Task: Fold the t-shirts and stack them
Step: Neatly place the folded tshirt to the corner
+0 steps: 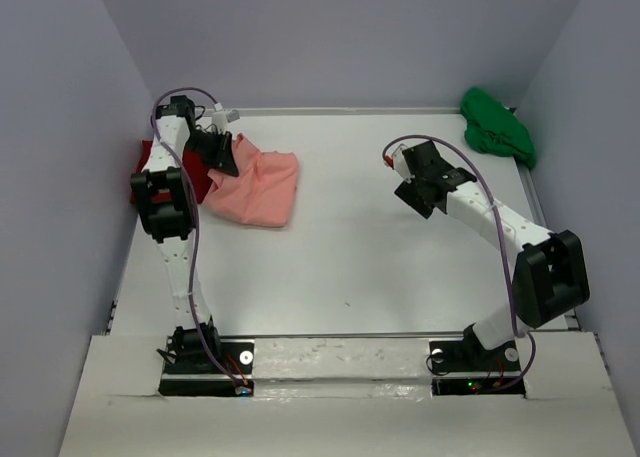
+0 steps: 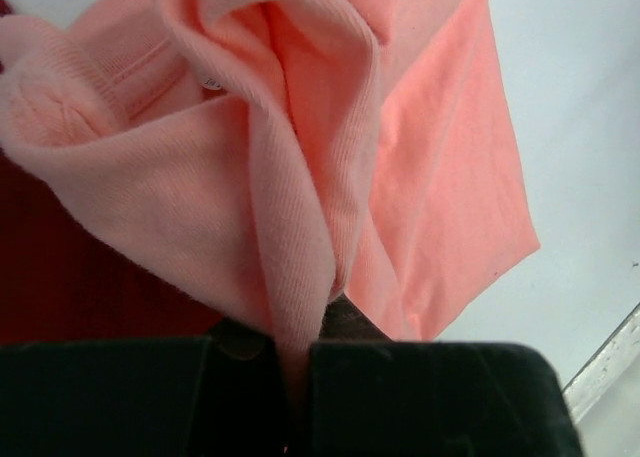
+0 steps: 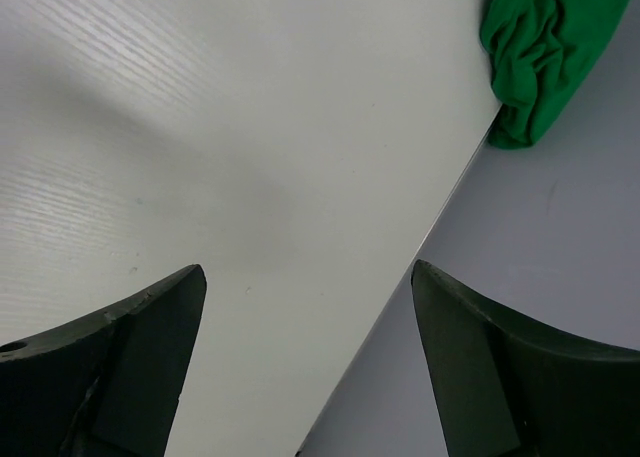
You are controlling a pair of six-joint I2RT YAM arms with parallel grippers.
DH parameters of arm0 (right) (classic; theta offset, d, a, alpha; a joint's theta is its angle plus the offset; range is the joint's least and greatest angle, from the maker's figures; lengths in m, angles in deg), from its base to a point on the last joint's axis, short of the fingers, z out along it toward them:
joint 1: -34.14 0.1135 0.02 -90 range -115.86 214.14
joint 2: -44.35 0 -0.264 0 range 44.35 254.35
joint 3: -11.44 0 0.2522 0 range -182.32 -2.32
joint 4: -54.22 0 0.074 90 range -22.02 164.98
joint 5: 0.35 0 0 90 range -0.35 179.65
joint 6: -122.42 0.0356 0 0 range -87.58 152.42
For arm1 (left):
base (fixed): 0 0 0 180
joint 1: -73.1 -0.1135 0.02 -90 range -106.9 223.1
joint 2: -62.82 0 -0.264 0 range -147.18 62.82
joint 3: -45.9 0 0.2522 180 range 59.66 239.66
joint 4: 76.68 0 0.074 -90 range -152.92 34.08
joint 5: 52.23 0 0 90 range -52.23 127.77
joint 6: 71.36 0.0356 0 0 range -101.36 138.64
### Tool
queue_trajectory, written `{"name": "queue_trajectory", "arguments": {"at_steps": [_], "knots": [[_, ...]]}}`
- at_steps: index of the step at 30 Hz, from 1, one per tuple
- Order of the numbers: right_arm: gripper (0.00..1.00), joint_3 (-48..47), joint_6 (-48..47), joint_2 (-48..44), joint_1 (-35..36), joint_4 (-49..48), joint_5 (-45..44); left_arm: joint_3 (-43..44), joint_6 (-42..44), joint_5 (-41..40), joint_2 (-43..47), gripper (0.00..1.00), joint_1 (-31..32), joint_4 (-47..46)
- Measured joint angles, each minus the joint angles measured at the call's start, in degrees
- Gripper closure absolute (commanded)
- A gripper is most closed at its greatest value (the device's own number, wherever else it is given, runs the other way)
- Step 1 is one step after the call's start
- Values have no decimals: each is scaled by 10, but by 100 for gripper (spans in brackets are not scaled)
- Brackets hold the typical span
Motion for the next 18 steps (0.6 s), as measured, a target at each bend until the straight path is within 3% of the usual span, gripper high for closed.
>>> {"name": "queue_trajectory", "arguments": {"at_steps": [8,18], "knots": [[10,-2,15,7,0,21,26,24,17,-41,0,100,-24,10],[10,-13,30,46,0,40,50,87,14,-25,-2,100,-31,18]]}}
